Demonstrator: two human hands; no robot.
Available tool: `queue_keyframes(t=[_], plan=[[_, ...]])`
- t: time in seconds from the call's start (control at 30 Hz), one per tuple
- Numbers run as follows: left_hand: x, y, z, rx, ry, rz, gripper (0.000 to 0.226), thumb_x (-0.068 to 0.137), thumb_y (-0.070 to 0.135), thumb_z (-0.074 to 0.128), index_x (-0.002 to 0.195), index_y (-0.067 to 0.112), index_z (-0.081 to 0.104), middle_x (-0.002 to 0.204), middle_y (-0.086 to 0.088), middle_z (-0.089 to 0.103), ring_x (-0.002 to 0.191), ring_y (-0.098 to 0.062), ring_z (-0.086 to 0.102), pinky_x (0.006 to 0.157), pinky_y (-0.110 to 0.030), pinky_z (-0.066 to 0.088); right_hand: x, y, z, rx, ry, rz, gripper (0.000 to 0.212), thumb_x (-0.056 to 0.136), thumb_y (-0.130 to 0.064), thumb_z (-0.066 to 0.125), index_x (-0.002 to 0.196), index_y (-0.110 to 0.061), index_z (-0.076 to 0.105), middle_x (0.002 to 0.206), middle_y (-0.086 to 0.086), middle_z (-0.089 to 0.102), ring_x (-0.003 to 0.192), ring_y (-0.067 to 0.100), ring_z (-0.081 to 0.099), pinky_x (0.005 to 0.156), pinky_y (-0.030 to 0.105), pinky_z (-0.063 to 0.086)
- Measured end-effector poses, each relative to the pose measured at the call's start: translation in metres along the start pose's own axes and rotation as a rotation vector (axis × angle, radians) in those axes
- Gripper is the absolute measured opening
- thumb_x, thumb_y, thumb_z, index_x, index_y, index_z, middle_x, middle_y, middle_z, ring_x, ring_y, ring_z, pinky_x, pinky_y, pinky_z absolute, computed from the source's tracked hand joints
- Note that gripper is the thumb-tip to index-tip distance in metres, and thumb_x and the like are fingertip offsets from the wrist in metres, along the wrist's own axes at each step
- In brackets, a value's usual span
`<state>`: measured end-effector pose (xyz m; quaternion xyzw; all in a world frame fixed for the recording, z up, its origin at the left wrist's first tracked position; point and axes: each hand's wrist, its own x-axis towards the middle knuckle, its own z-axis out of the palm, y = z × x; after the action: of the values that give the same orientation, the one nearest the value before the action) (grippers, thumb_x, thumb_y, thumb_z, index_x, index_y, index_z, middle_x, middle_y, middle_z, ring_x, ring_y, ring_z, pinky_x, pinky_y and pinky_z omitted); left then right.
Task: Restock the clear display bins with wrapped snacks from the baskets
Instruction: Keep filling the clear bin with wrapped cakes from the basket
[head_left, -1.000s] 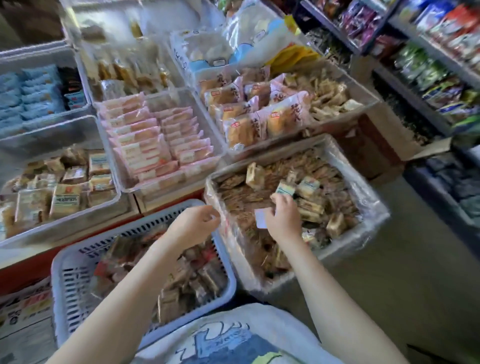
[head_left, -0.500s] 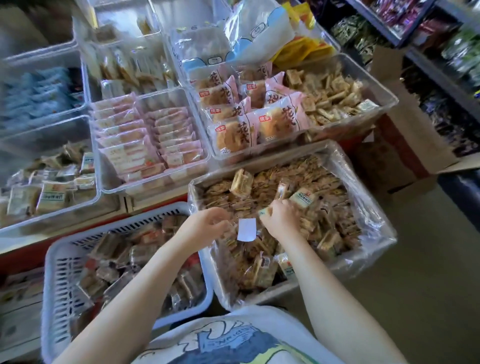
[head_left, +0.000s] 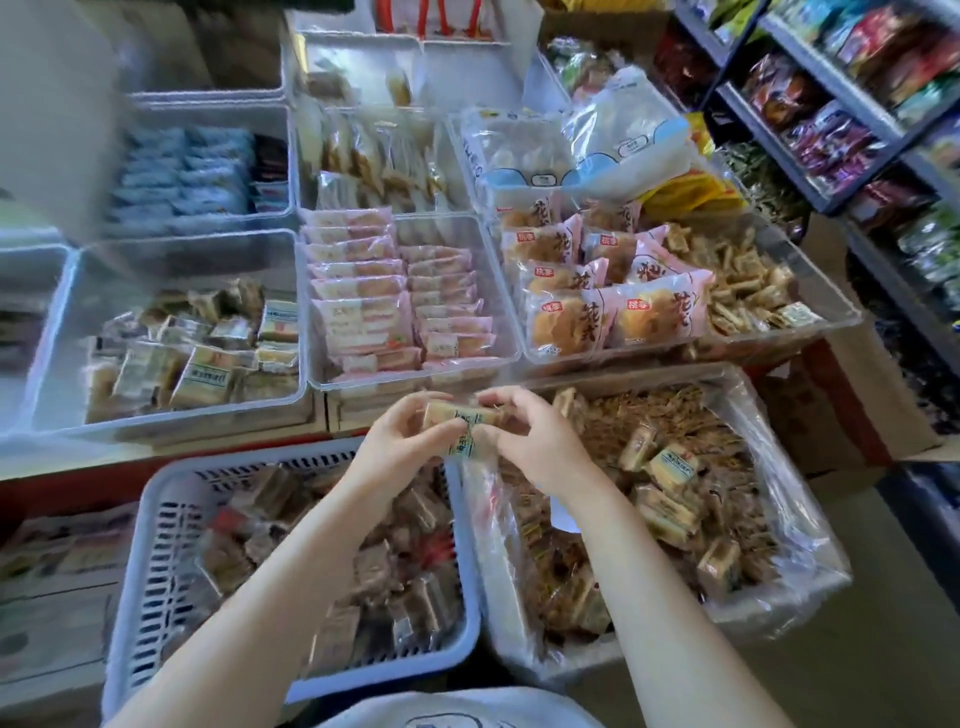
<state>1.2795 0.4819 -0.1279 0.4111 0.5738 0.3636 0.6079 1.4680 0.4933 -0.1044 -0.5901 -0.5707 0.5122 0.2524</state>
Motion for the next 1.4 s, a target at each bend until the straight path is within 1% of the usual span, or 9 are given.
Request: queue_keyframes(t=[0.1, 0.27, 0.47, 0.57, 0.67, 0.83, 0.97, 1.17, 1.4], plan=[[-0.007, -0.003, -0.064, -0.008, 0.100, -0.056, 0.028, 0.072, 0.043, 0.081, 0.095, 0.031, 0.070, 0.094, -0.002, 0.074, 0.086, -0.022, 0.072, 0.078, -0.045, 0.058, 0.018, -0.026, 0.056, 0.021, 0.031, 0.006, 0.020, 0.097, -0.029, 0.062, 0.117, -0.031, 0.062, 0.109, -0.008, 0.068, 0.101, 0.008, 0.064, 0.086, 0.025, 0.052], [-0.024, -0.008, -0.181, 0.014, 0.373, -0.059, 0.031, 0.082, 0.024, 0.079, 0.107, 0.022, 0.063, 0.095, -0.007, 0.065, 0.076, -0.017, 0.064, 0.055, -0.020, 0.052, 0.063, -0.056, 0.155, -0.179, 0.035, -0.033, 0.027, 0.100, -0.026, 0.054, 0.126, -0.026, 0.055, 0.114, -0.010, 0.057, 0.108, 0.013, 0.055, 0.085, 0.023, 0.041], [-0.020, -0.001, -0.295, -0.102, 0.525, 0.039, 0.036, 0.069, 0.020, 0.071, 0.105, 0.028, 0.070, 0.100, -0.010, 0.069, 0.077, -0.016, 0.067, 0.060, -0.028, 0.056, 0.124, -0.058, 0.254, -0.737, -0.060, -0.177, 0.058, 0.101, -0.042, 0.041, 0.154, -0.023, 0.029, 0.163, 0.001, 0.022, 0.151, 0.021, 0.012, 0.123, 0.049, 0.016], [0.009, -0.002, -0.331, -0.040, 0.651, 0.129, 0.030, 0.082, 0.011, 0.065, 0.104, 0.029, 0.072, 0.097, -0.005, 0.071, 0.078, -0.017, 0.068, 0.060, -0.027, 0.056, 0.134, -0.046, 0.268, -0.921, -0.066, -0.159, 0.062, 0.101, -0.052, 0.026, 0.158, -0.028, 0.018, 0.168, -0.002, 0.001, 0.153, 0.017, -0.015, 0.124, 0.049, -0.003], [0.044, -0.005, -0.353, 0.251, 0.737, 0.217, 0.032, 0.089, 0.018, 0.061, 0.119, 0.027, 0.066, 0.114, 0.003, 0.063, 0.096, -0.009, 0.060, 0.083, -0.013, 0.046, 0.136, -0.043, 0.270, -0.959, -0.067, -0.147, 0.064, 0.099, -0.057, 0.020, 0.159, -0.032, 0.013, 0.168, -0.005, -0.003, 0.151, 0.014, -0.021, 0.124, 0.050, -0.002], [0.081, -0.036, -0.351, 0.948, 0.363, 0.038, 0.061, 0.097, 0.050, 0.048, 0.149, 0.022, 0.040, 0.158, 0.001, 0.032, 0.145, -0.021, 0.027, 0.120, -0.044, 0.019, 0.140, -0.042, 0.270, -1.007, -0.083, -0.127, 0.063, 0.100, -0.057, 0.017, 0.158, -0.033, 0.012, 0.168, -0.006, -0.005, 0.150, 0.014, -0.024, 0.124, 0.052, 0.002], [0.079, -0.053, -0.351, 0.903, 0.336, 0.012, 0.070, 0.094, 0.058, 0.047, 0.153, 0.025, 0.030, 0.161, 0.002, 0.028, 0.146, -0.021, 0.027, 0.123, -0.047, 0.012, 0.141, -0.042, 0.269, -1.007, -0.091, -0.133, 0.066, 0.098, -0.059, 0.013, 0.158, -0.033, 0.011, 0.168, -0.006, -0.005, 0.150, 0.014, -0.024, 0.123, 0.052, 0.003], [0.031, -0.011, -0.305, 0.764, 0.480, 0.241, 0.050, 0.093, 0.034, 0.059, 0.139, 0.018, 0.051, 0.143, -0.005, 0.048, 0.131, -0.023, 0.042, 0.109, -0.043, 0.032, 0.141, -0.050, 0.268, -0.906, -0.118, -0.142, 0.065, 0.101, -0.055, 0.027, 0.159, -0.031, 0.012, 0.168, -0.006, -0.004, 0.152, 0.014, -0.019, 0.124, 0.050, -0.001], [-0.005, -0.009, -0.200, 0.728, 0.111, 0.177, 0.023, 0.095, 0.034, 0.058, 0.116, 0.026, 0.063, 0.103, 0.011, 0.064, 0.090, -0.006, 0.060, 0.077, -0.026, 0.048, 0.060, -0.021, 0.205, -0.598, 0.239, -0.228, 0.057, 0.097, -0.027, 0.052, 0.151, -0.017, 0.036, 0.163, 0.006, 0.023, 0.152, 0.022, 0.015, 0.122, 0.043, 0.015]])
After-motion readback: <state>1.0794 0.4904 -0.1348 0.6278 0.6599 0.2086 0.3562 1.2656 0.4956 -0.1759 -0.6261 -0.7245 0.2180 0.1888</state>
